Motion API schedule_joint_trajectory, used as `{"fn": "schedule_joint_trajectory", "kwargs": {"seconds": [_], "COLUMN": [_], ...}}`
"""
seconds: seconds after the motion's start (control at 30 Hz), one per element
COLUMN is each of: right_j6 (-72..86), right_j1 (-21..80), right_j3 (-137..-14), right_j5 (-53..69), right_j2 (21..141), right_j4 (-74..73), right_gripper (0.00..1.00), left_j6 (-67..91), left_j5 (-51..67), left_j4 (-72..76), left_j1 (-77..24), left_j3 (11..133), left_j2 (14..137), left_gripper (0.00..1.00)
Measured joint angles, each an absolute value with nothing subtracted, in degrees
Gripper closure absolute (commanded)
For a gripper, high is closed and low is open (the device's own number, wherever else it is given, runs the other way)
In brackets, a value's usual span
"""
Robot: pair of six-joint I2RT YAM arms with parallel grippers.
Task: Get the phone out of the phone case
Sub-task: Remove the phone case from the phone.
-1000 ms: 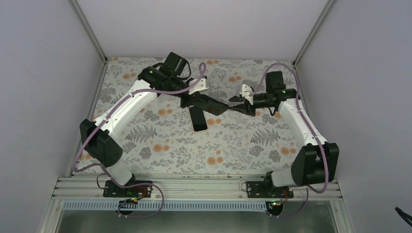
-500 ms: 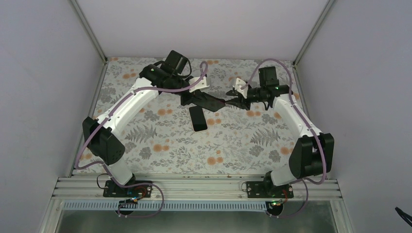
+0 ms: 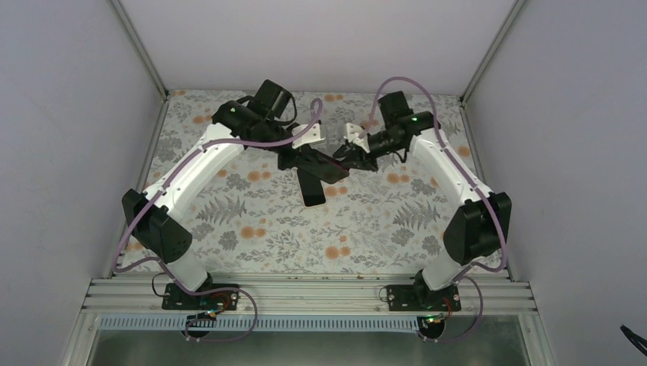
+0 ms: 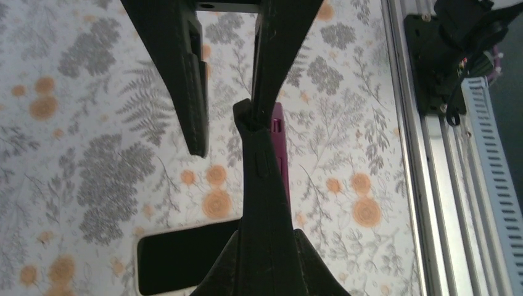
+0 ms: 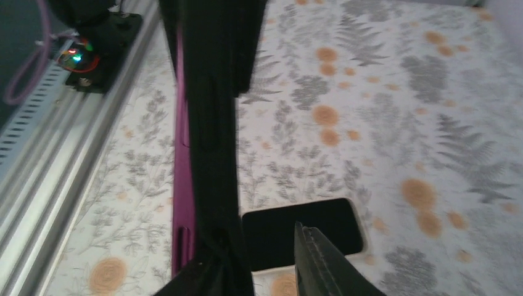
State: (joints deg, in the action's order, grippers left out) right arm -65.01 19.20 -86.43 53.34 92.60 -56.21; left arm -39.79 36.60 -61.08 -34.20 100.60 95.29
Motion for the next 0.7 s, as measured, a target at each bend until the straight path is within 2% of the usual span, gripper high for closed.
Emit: {"fn": "schedule_joint_trajectory", "kwargs": {"seconds": [0.2,0.23,0.4,0.63,0.7], "right_j6": [-65.9,-65.9,-62.3,-58.2,-57.2], "right_j1": [24.8,25.1,26.1,26.7,26.7], "right_j3": [-88.1,-88.5,-92.1,-97.5,-99.5], "right_j5": [52.6,52.5,52.2,52.1,52.1], "right_j2": [96.1,96.4,96.8,98.7,100.4], "right_j4": [-61.9,-62.5,-64.0,-65.4,-66.4], "right_gripper": [0.67,0.69,0.96,0.97,0.97], "left_j6": [-39.9,-40.1,-40.1,-40.1,-40.0], "left_j5": [34.9,34.7,34.2,35.2,34.5], "left_j4": [-68.9,-69.6,-69.6,-68.3,-68.2], "left_j1": [-34.4,-34.5,-33.3,-30.5,-30.2], "left_j3": [101.5,101.7,102.4,102.5,102.5], "left_j2": [95.7,95.6,94.4,92.8,92.8], "left_gripper": [0.98,0.98,0.98,0.97,0.86]}}
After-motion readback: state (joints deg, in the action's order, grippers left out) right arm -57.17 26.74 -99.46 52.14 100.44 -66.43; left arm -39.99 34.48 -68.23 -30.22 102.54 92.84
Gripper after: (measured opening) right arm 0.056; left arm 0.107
